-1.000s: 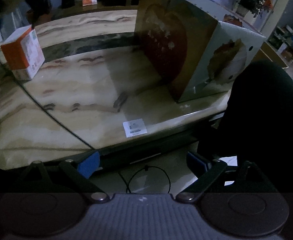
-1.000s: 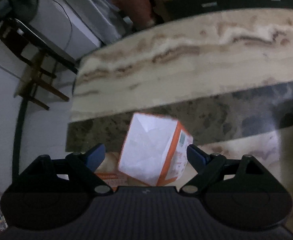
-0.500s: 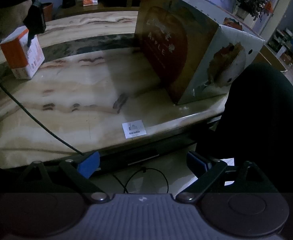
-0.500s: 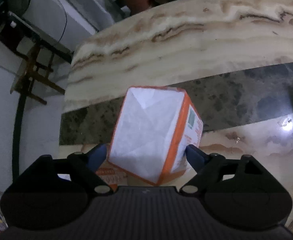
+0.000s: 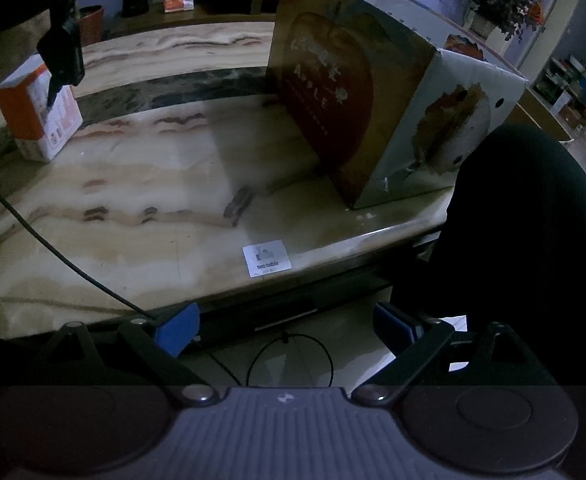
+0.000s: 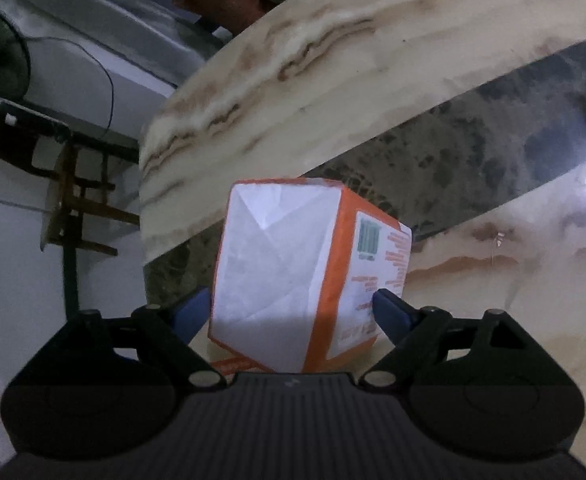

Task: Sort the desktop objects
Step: 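Lift the white-and-orange package off the table with the right gripper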

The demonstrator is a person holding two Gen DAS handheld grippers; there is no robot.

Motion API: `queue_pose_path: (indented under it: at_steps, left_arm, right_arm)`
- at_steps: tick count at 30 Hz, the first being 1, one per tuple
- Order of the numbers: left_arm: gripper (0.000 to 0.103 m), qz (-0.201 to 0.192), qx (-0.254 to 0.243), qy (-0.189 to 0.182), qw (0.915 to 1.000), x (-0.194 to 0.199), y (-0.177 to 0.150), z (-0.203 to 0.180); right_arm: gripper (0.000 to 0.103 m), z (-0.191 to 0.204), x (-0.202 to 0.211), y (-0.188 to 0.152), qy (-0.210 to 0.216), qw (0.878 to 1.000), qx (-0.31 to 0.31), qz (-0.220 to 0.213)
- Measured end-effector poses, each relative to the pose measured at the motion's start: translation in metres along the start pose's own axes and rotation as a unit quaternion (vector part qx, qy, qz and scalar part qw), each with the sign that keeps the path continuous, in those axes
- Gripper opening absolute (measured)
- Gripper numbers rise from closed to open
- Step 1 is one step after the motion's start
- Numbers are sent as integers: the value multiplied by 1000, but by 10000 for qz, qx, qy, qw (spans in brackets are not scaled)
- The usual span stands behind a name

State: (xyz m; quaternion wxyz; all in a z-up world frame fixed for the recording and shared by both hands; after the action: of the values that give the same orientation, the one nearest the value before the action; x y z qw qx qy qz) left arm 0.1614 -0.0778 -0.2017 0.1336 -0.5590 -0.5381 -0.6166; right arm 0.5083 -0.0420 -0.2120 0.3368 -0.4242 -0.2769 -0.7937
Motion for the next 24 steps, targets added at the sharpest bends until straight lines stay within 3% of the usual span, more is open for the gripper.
queue_pose_path:
  at_steps: [6,11,14,19,20,24]
  left_arm:
    - [94,4,-21,-3,10000,0,0,-1]
    - [94,-3,-49,-13,10000,1,-1,-1]
    - [94,-6,-48,-5,10000,1,-2,-1]
    - [94,-9,-107,15,9999,1,-3,-4]
    - [94,-7,-122,20,9999,1,-3,-4]
    - [94,11,-174,39,9998,0,-4,-6]
  right_arm:
    - [93,2,-16,4,-209,9998,-33,-17]
    - [86,16,-16,-2,-423,9930,1096,155]
    - [81,28,-17,-5,-640,9706,2261,520]
    - [77,26,-10,-5,-1591,8937,4150,611]
    - [77,22,-11,-3,-1606,8894,4225,679]
    - [76,11,-15,4,-1359,8943,4208,691]
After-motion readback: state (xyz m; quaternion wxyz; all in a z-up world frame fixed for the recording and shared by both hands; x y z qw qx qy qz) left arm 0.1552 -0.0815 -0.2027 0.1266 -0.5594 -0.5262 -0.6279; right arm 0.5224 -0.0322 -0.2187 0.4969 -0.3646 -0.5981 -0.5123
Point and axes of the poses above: each gripper's, at about its wrist camera, not at the fingertips, and x roughly against the way its jaws point, z to its left, y to its top, the point moved 8 cm from there along -x, roughly the way its jaws point, and after that the axes turned 4 degrees about -y, right-handed, at the moved point
